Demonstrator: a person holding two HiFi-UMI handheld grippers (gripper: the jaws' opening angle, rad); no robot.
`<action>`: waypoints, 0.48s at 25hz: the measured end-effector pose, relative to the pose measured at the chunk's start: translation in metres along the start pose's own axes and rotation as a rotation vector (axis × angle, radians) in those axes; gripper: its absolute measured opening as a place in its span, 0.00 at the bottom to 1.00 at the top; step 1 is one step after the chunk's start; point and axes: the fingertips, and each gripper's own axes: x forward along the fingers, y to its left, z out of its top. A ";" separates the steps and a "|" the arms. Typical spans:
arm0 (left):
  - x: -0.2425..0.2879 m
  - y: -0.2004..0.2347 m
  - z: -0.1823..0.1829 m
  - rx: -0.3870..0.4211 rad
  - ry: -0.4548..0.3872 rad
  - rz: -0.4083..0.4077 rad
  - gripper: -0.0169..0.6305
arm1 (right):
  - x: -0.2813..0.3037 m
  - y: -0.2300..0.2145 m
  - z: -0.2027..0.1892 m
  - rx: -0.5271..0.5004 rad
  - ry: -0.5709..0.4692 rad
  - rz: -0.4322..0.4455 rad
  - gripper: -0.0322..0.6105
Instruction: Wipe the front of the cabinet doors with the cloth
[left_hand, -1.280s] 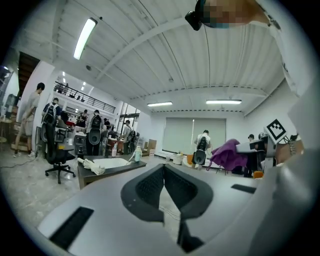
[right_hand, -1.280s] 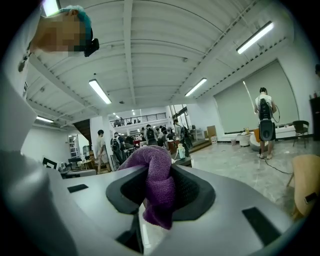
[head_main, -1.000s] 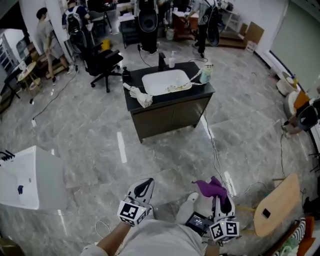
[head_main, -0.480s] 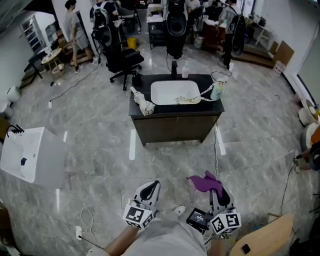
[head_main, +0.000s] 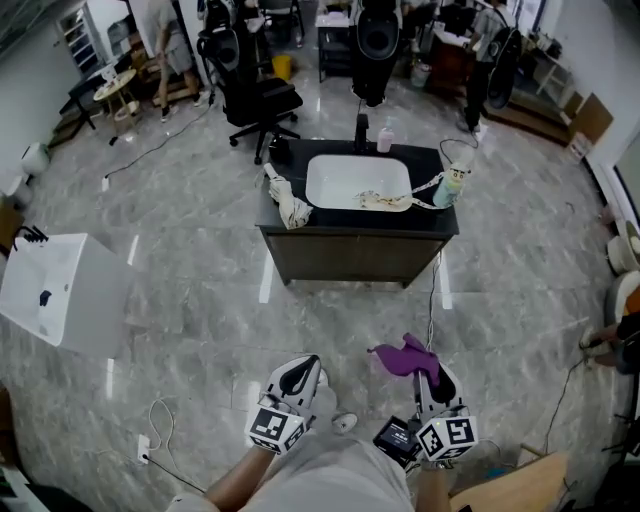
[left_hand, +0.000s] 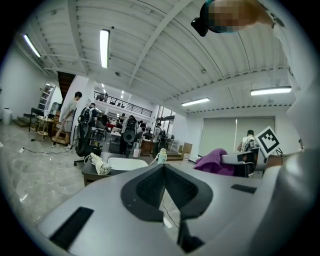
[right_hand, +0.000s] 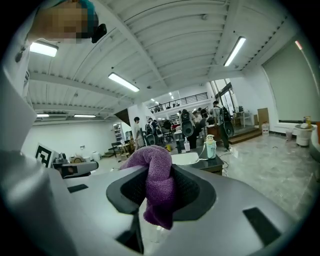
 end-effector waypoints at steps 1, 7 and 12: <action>0.011 0.006 -0.001 0.000 0.005 -0.012 0.04 | 0.008 0.000 0.005 -0.013 0.001 -0.001 0.23; 0.080 0.026 0.020 0.023 -0.037 -0.111 0.04 | 0.034 -0.027 0.027 -0.114 0.058 -0.066 0.23; 0.125 0.048 0.043 0.061 -0.088 -0.154 0.04 | 0.063 -0.057 0.038 -0.067 0.054 -0.101 0.23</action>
